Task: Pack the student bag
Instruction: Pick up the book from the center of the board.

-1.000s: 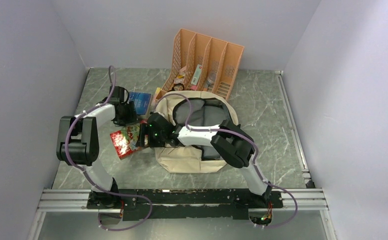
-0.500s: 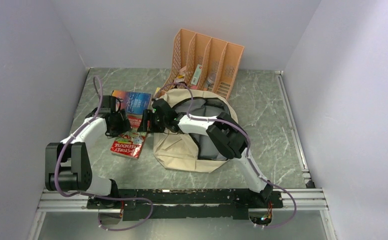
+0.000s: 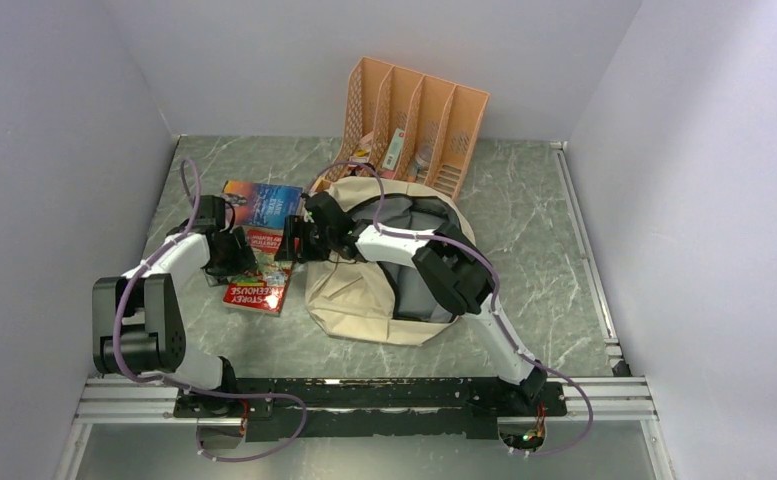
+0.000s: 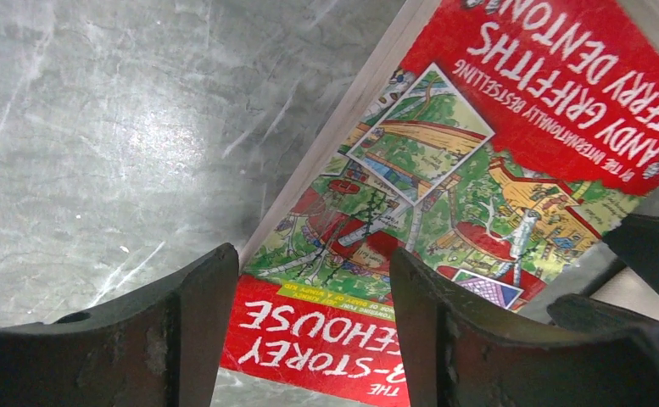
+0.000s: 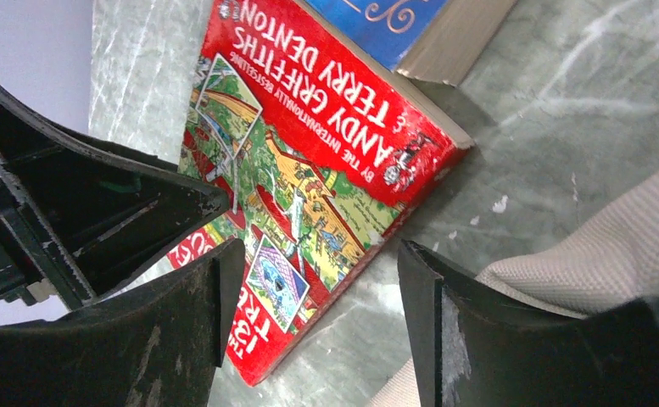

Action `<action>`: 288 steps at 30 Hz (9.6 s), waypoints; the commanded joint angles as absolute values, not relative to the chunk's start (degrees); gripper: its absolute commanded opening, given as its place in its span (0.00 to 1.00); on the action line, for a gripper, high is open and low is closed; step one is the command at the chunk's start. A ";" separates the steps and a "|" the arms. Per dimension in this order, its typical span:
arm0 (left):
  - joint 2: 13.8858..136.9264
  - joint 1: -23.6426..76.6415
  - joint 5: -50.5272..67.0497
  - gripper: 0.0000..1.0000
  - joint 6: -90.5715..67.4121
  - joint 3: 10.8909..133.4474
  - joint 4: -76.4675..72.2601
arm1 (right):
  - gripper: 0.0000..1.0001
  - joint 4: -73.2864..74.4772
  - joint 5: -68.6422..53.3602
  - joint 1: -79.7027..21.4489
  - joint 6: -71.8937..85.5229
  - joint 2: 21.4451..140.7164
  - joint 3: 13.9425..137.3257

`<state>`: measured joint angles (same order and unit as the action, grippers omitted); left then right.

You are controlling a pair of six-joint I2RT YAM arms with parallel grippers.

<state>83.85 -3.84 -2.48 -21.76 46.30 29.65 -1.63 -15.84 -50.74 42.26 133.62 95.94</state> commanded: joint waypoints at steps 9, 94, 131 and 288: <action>86.05 -4.31 -0.86 0.56 -21.25 45.79 28.75 | 0.75 11.40 -2.67 -53.41 57.45 129.93 93.35; 92.84 -9.01 2.87 0.05 -29.71 39.52 21.39 | 0.68 7.77 3.07 -53.13 60.16 128.47 86.81; 95.63 -10.90 4.40 0.05 -31.00 35.95 17.82 | 0.50 -33.42 -17.96 -51.57 78.76 134.10 76.71; 57.44 17.05 36.07 0.83 -16.84 57.97 -20.59 | 0.00 4.93 28.06 -40.21 15.07 42.38 53.44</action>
<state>58.43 17.39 52.10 -33.01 53.95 -47.70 -5.39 0.40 -40.82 11.55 40.73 49.12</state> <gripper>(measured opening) 0.813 0.214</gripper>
